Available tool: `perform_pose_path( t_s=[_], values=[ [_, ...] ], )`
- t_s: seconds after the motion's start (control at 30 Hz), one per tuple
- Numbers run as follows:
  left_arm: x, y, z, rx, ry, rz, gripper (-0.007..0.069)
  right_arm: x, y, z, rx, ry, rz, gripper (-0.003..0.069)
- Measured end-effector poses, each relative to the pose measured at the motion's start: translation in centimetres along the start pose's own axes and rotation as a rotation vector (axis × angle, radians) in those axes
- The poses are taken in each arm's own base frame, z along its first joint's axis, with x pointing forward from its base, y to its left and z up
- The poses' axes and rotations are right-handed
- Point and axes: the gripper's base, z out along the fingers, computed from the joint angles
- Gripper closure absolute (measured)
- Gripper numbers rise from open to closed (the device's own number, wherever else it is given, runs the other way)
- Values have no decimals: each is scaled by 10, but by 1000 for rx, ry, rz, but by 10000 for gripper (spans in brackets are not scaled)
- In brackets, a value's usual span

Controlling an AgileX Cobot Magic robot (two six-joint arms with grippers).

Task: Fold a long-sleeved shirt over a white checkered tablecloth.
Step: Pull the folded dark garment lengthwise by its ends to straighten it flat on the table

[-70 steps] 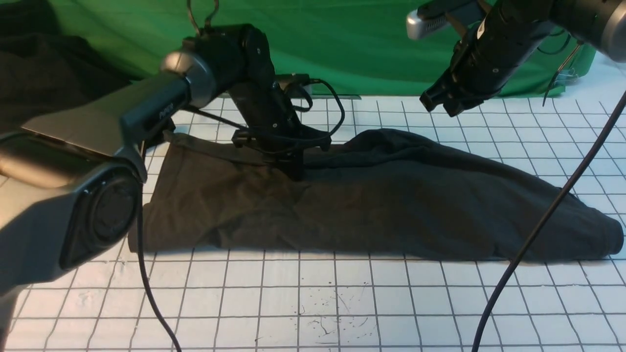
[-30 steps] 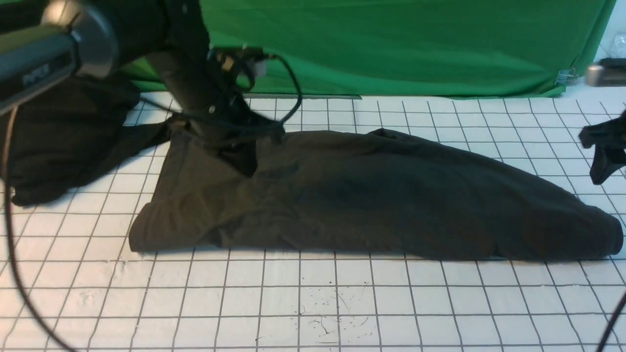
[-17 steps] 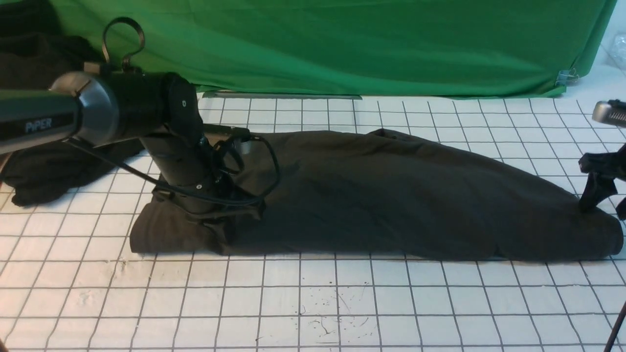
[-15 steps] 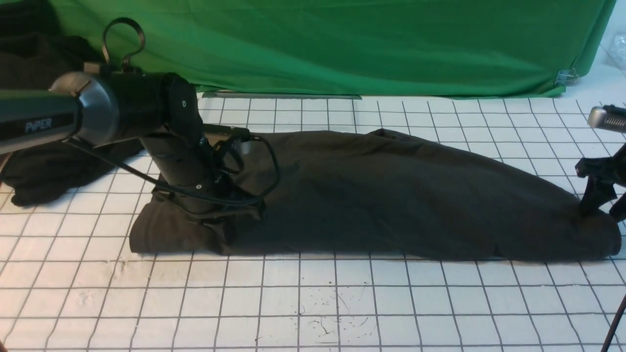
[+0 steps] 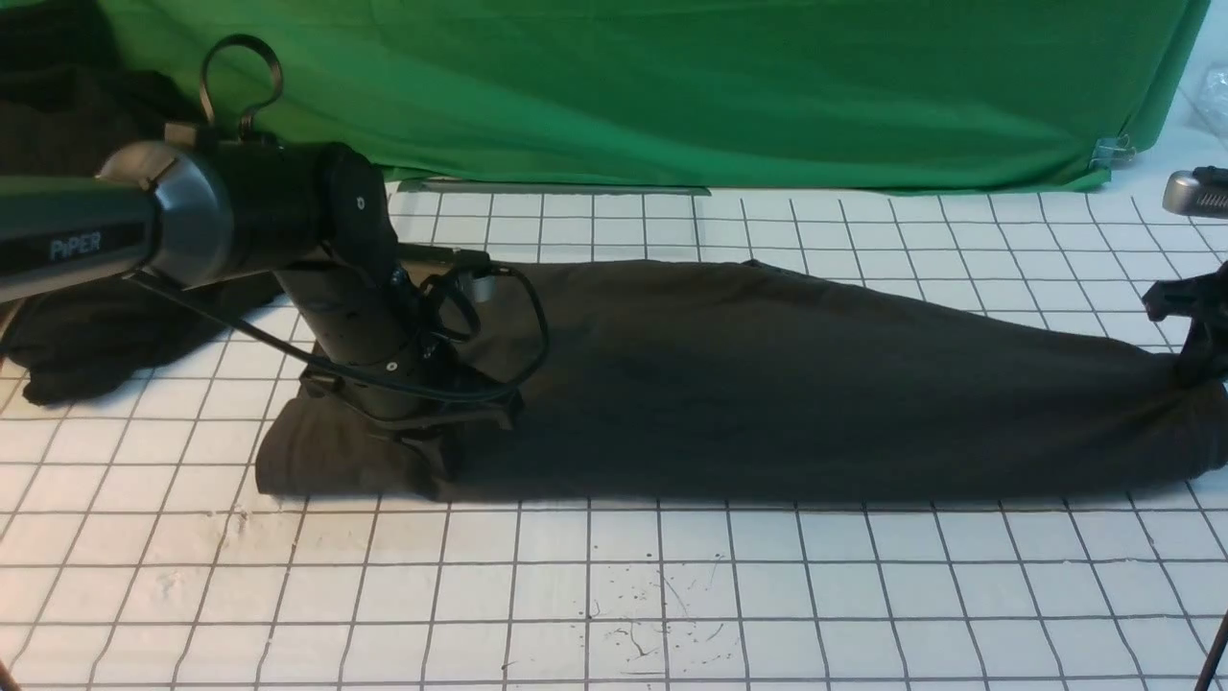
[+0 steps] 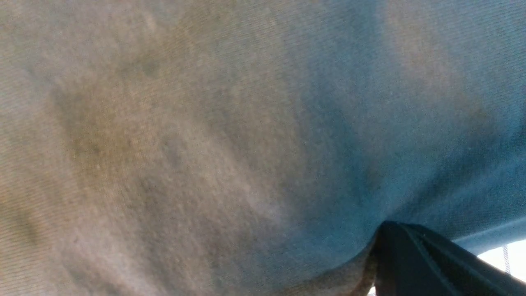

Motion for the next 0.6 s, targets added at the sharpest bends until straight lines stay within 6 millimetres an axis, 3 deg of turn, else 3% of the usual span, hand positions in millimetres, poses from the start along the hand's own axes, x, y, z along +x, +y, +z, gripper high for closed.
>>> perform_pose_path(
  t_s=[0.13, 0.23, 0.37, 0.47, 0.6],
  values=[
    [0, 0, 0, 2, 1, -2, 624, 1, -2, 12, 9, 28, 2, 501],
    [1, 0, 0, 4, 6, -3, 624, 2, -3, 14, 22, 52, 47, 250],
    [1, -1, -7, 5, -5, -17, 624, 3, -2, 2, 21, 77, 80, 36],
    [0, -4, -29, 5, -64, -17, 624, 6, 5, -9, 17, 106, 73, -20],
    [1, -8, -60, 6, -144, -7, 624, 11, 10, 0, 14, 114, 63, -31]
  ],
)
